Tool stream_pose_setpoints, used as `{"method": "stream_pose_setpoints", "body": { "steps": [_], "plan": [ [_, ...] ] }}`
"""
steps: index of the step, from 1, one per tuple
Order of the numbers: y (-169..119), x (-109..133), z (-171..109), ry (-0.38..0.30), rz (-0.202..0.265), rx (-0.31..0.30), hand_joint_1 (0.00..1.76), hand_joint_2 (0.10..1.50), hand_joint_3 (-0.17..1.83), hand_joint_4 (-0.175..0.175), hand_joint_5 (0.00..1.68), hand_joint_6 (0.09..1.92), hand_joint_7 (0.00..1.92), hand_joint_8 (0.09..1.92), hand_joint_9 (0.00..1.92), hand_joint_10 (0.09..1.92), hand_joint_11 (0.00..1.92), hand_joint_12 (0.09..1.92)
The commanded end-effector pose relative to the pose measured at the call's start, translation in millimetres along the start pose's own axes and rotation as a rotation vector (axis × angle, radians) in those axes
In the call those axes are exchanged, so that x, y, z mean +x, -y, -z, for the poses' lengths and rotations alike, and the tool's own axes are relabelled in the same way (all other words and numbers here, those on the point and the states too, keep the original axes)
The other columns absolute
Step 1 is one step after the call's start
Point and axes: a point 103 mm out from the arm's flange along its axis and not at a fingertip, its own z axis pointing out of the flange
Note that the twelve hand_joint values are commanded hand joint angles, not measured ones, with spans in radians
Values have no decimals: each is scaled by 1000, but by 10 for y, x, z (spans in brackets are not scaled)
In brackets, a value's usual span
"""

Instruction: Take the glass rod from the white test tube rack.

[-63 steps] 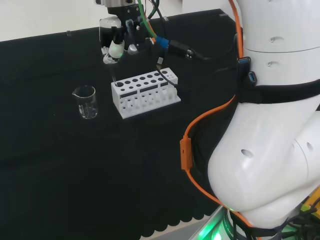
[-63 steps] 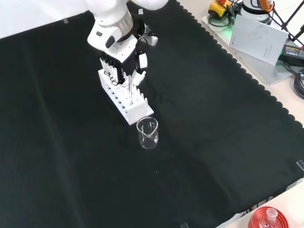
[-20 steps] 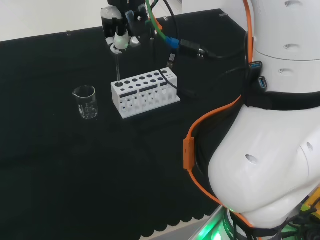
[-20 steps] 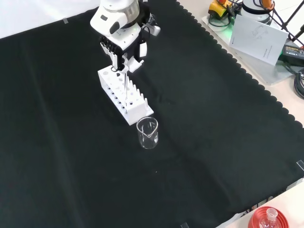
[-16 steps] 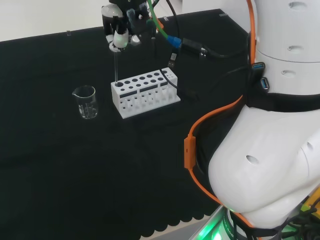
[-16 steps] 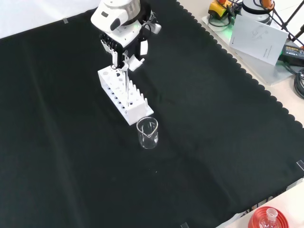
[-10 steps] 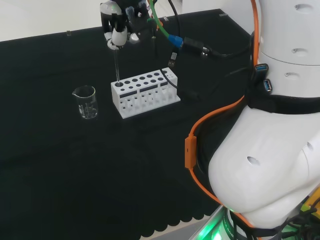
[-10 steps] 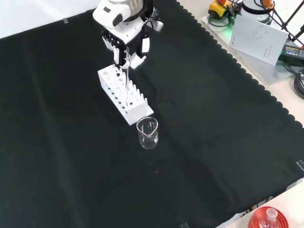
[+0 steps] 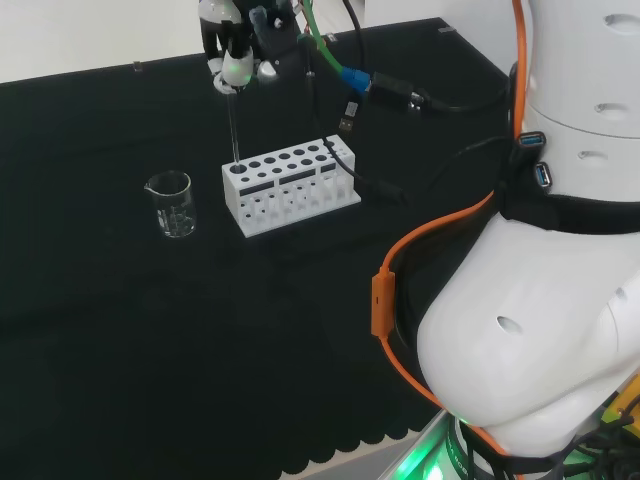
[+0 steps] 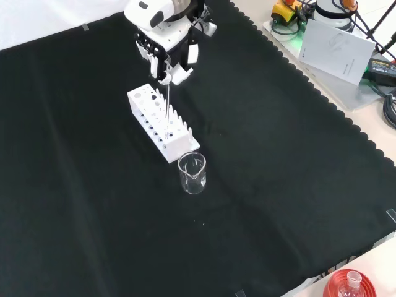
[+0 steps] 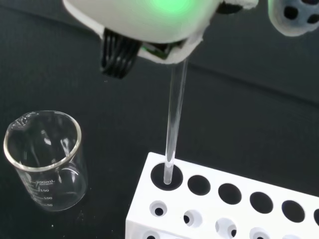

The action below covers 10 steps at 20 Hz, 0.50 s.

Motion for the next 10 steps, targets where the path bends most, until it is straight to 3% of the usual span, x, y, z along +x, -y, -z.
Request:
{"method": "stream_pose_setpoints", "body": {
  "steps": [1, 10],
  "plan": [
    [60, 34, 69, 14, -8, -2, 1205, 616, 834, -175, 1179, 908, 1693, 353, 1888, 87, 1558, 775],
    [146, 74, 188, 32, -15, -13, 1204, 615, 837, -175, 1179, 910, 1699, 348, 1890, 87, 1560, 778]
  ]
}}
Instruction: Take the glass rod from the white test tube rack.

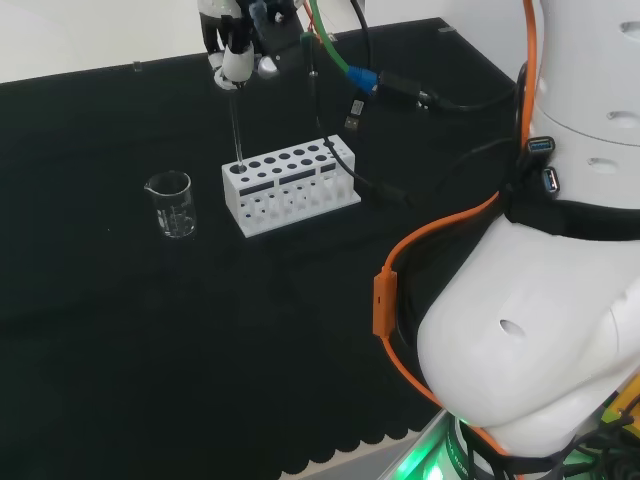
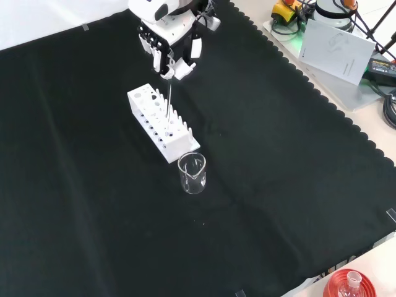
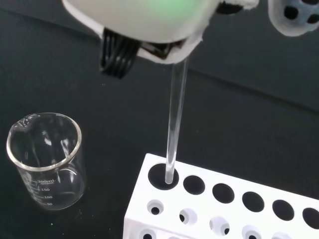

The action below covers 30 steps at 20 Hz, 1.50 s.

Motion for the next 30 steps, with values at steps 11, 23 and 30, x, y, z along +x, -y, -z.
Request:
{"method": "stream_pose_setpoints", "body": {
  "steps": [11, 23, 30],
  "plan": [
    [126, 76, 251, 27, 0, -26, 1204, 614, 839, -175, 1179, 912, 1703, 342, 1891, 87, 1562, 782],
    [113, 465, 384, 56, 38, -40, 1204, 611, 844, -175, 1179, 914, 1706, 335, 1893, 87, 1562, 785],
    [147, 527, 384, 44, 51, -49, 1204, 610, 847, -175, 1179, 915, 1708, 332, 1894, 87, 1562, 786]
  ]
}}
